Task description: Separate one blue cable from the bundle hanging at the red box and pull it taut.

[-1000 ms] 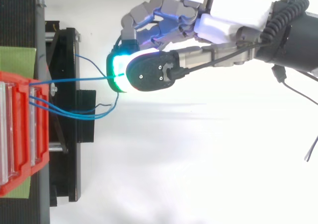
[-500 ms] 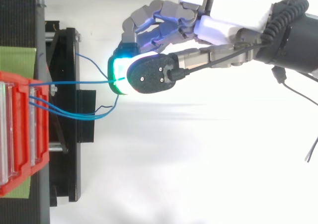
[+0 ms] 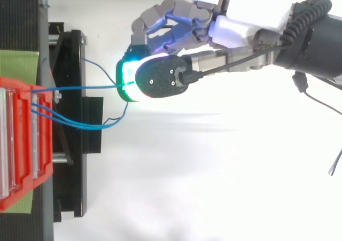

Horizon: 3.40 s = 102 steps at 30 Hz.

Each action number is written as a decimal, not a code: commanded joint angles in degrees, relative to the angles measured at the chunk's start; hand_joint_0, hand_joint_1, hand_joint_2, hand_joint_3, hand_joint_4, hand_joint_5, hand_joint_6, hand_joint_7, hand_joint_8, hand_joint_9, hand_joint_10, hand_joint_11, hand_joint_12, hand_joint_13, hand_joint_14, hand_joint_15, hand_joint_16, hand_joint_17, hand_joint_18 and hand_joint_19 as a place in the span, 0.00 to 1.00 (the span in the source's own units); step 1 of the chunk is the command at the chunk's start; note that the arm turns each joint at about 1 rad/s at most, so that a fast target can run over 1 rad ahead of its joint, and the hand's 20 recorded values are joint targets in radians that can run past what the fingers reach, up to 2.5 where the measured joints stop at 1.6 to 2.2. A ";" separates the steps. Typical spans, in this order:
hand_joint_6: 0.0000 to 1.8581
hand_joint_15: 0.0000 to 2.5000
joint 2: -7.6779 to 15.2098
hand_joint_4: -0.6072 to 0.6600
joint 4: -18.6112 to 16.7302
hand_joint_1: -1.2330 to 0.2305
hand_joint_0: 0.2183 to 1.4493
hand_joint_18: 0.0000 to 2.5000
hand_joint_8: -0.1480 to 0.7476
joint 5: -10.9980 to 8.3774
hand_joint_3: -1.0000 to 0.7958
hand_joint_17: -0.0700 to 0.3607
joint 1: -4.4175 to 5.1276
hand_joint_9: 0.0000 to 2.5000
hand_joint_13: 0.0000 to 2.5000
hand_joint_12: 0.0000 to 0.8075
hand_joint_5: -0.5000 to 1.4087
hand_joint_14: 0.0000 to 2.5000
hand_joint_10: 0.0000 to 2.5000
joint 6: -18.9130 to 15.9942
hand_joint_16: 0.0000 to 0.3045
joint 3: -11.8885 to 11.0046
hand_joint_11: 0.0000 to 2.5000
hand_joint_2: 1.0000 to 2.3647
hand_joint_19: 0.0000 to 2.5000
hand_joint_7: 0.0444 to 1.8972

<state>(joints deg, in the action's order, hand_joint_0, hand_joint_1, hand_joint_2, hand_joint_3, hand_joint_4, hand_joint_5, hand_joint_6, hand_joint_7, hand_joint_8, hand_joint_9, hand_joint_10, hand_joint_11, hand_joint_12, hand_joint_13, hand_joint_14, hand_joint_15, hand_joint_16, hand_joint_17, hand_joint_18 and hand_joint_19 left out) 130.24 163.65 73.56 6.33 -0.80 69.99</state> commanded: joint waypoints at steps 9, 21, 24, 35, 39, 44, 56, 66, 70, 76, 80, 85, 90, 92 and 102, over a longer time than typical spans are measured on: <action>0.53 0.16 0.01 0.36 0.26 0.38 0.42 0.20 0.44 0.18 0.44 0.40 0.09 0.33 0.22 0.39 0.15 0.01 0.01 -0.61 0.15 -0.03 0.40 0.02 0.23 0.68; 0.54 0.16 0.01 0.30 0.44 0.39 0.47 0.20 0.42 0.18 0.28 0.39 0.44 0.34 0.23 0.38 0.13 0.01 0.01 -1.40 0.14 0.06 0.41 0.00 0.22 0.66; 0.54 0.16 0.01 0.30 0.35 0.39 0.47 0.20 0.41 0.18 0.28 0.39 0.44 0.34 0.23 0.38 0.13 0.01 0.01 -1.40 0.14 0.06 0.41 0.00 0.22 0.66; 0.53 0.17 0.01 0.29 0.35 0.36 0.46 0.20 0.40 0.35 0.36 0.38 0.44 0.36 0.23 0.37 0.14 0.01 0.01 -1.31 0.14 0.06 0.43 0.01 0.24 0.72; 0.53 0.17 0.01 0.27 0.35 0.36 0.47 0.20 0.40 0.35 0.39 0.38 0.44 0.37 0.24 0.37 0.15 0.01 0.01 -1.31 0.14 0.06 0.43 0.01 0.25 0.75; 0.53 0.18 0.01 0.26 0.35 0.35 0.47 0.20 0.39 0.18 0.41 0.38 0.44 0.39 0.25 0.36 0.15 0.01 0.01 -1.31 0.13 -0.03 0.44 0.01 0.26 0.75; 0.53 0.19 0.01 0.26 0.35 0.35 0.48 0.20 0.39 0.18 0.42 0.37 0.44 0.40 0.26 0.37 0.15 0.01 0.01 -1.31 0.13 0.06 0.45 0.02 0.27 0.75; 0.54 0.19 0.01 0.27 0.35 0.36 0.48 0.20 0.39 0.18 0.42 0.37 0.44 0.41 0.26 0.37 0.15 0.01 0.01 -1.31 0.13 -0.03 0.46 0.02 0.27 0.74; 0.54 0.19 0.01 0.27 0.35 0.36 0.48 0.20 0.39 0.18 0.42 0.37 0.44 0.41 0.26 0.36 0.15 0.01 0.01 -1.31 0.13 -0.03 0.46 0.02 0.27 0.74; 0.54 0.19 0.01 0.27 0.35 0.36 0.48 0.20 0.40 0.09 0.42 0.37 0.44 0.41 0.26 0.37 0.15 0.01 0.01 -1.31 0.13 -0.03 0.46 0.02 0.27 0.74; 0.54 0.19 -0.08 0.27 0.35 0.36 0.48 0.20 0.40 0.09 0.42 0.37 0.44 0.41 0.26 0.37 0.15 0.01 0.01 -1.31 0.13 0.06 0.46 0.02 0.27 0.73; 0.54 0.19 0.01 0.27 0.35 0.36 0.48 0.20 0.40 0.09 0.42 0.37 0.44 0.40 0.26 0.37 0.15 0.01 0.01 -1.31 0.13 -0.03 0.45 0.02 0.27 0.73; 0.54 0.19 0.01 0.27 0.35 0.36 0.48 0.20 0.40 0.09 0.42 0.37 0.44 0.40 0.26 0.37 0.15 0.01 0.01 -1.31 0.13 0.06 0.45 0.02 0.27 0.73; 0.54 0.19 0.01 0.27 0.44 0.36 0.48 0.20 0.40 0.09 0.42 0.37 0.44 0.40 0.26 0.37 0.15 0.01 0.01 -1.31 0.13 0.06 0.45 0.02 0.27 0.73; 0.54 0.19 -0.08 0.28 0.35 0.36 0.48 0.20 0.40 0.18 0.42 0.37 0.44 0.40 0.26 0.37 0.15 0.01 0.01 -1.31 0.13 0.06 0.46 0.02 0.27 0.73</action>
<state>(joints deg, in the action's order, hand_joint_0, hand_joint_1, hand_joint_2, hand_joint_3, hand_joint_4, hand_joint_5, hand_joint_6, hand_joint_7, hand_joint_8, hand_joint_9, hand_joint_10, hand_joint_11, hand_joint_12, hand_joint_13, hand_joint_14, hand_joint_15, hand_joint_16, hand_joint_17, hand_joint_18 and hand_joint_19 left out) 130.22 164.02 73.66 6.76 -2.11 70.04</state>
